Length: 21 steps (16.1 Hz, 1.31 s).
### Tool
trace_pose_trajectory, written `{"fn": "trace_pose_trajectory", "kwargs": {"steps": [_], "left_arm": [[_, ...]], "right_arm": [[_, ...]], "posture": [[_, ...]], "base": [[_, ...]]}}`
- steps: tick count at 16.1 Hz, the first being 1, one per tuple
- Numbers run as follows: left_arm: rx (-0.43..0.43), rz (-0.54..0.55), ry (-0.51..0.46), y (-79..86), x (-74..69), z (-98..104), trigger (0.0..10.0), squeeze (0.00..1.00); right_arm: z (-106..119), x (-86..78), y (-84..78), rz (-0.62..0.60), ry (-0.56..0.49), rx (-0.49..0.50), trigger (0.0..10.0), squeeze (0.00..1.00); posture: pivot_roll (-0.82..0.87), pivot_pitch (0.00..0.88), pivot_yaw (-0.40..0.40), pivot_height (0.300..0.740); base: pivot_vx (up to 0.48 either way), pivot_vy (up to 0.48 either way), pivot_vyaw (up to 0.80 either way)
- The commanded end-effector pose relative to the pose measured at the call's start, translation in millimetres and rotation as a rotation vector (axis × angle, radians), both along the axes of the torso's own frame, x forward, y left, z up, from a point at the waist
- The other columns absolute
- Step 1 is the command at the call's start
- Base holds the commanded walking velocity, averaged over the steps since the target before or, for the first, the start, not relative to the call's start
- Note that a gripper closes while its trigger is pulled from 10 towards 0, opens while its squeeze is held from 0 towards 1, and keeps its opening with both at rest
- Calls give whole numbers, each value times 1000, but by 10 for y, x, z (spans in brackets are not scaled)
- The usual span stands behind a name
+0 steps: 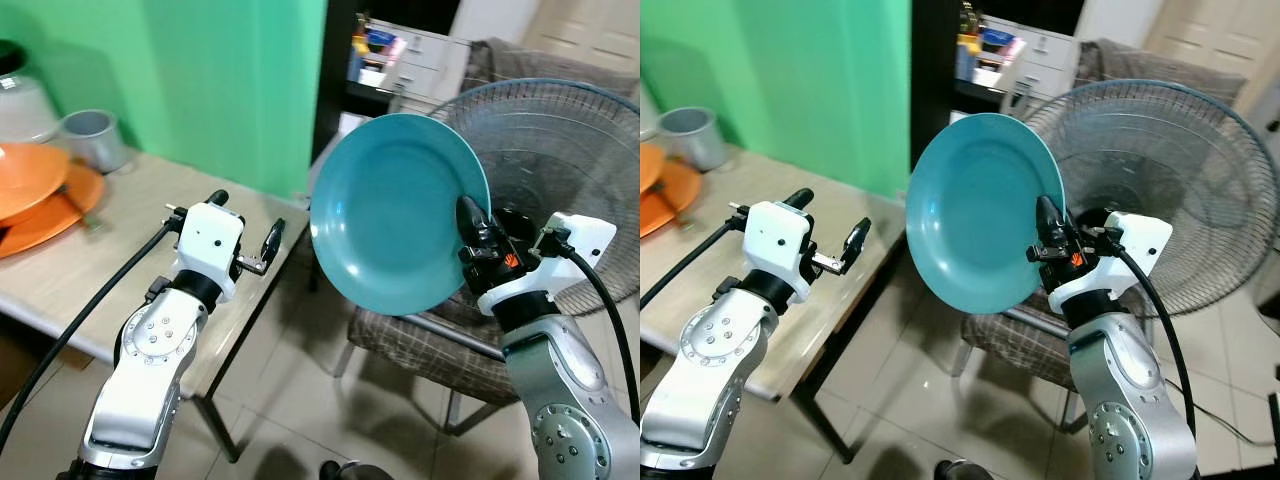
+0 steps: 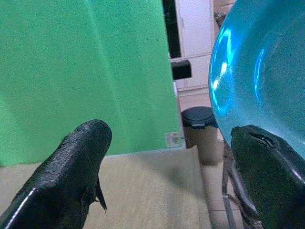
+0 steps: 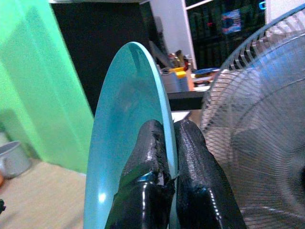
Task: Setting the table
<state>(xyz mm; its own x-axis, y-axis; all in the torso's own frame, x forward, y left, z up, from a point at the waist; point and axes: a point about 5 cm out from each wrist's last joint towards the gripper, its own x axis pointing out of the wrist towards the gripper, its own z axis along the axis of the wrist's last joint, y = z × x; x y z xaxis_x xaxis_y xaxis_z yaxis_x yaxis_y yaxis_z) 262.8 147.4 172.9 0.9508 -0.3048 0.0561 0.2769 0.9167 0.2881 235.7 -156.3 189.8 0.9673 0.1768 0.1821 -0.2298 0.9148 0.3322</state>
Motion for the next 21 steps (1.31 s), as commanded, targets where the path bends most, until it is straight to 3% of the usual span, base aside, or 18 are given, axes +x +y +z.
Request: {"fn": "trace_pose_trajectory", "kwargs": {"steps": [1,10,21], "left_arm": [[4,2,-18,-20,26,31,10000,0],[17,11,-28,-24,47,17,10000,0],[13,7,-24,-26,56,19,10000,0]], "right_arm": [[109,-26,-21,-6,-52,-2,10000,0],[103,-37,1,34,-47,19,10000,0],[45,-21,4,-8,-26,-79,10000,0]], "posture": [[-12,0,-72,740],[-11,0,-79,740],[-16,0,-68,740]], "base": [[0,0,-800],[0,0,-800],[0,0,-800]]}}
